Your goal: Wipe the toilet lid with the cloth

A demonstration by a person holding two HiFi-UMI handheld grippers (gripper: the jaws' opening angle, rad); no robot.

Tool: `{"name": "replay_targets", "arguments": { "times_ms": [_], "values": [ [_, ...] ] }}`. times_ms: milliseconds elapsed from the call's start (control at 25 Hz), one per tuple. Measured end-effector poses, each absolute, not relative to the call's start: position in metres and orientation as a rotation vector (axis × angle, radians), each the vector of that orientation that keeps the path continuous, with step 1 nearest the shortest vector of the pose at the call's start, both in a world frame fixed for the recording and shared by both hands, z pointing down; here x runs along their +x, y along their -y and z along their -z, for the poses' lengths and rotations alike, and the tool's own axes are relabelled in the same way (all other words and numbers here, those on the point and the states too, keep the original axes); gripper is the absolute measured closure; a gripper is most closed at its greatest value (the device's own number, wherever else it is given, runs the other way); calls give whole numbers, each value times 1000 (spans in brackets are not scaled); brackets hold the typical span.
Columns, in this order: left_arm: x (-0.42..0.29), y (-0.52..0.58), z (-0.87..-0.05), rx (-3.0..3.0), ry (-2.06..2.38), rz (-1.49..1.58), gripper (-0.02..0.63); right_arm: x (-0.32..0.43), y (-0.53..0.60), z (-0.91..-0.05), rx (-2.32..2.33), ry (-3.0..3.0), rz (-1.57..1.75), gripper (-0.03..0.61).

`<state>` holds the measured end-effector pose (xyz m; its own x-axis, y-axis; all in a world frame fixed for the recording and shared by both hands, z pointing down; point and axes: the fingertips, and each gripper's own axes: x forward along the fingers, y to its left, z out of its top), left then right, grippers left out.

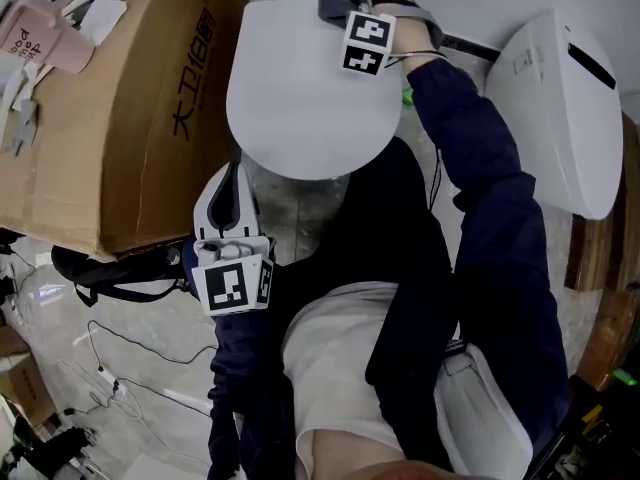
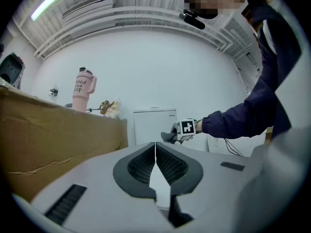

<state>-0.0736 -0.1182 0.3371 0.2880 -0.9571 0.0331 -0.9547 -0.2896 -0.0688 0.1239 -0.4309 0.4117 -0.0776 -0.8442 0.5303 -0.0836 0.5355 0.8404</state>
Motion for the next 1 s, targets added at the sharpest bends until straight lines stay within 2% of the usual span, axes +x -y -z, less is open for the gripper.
{"name": "replay_targets", "arguments": {
  "times_ms": [200,440,1000],
  "values": [
    [-91,108,-346,-2440,-1954,134,597,125,494,-436,861,1449,831,506],
    [-102,107,-352,-2402,-2019,140,597,124,518,-460,850,1375,823,506],
    [-97,125,-349,-2431,-1969,95,597,117,461,-472,813,1452,675,514]
  ]
}}
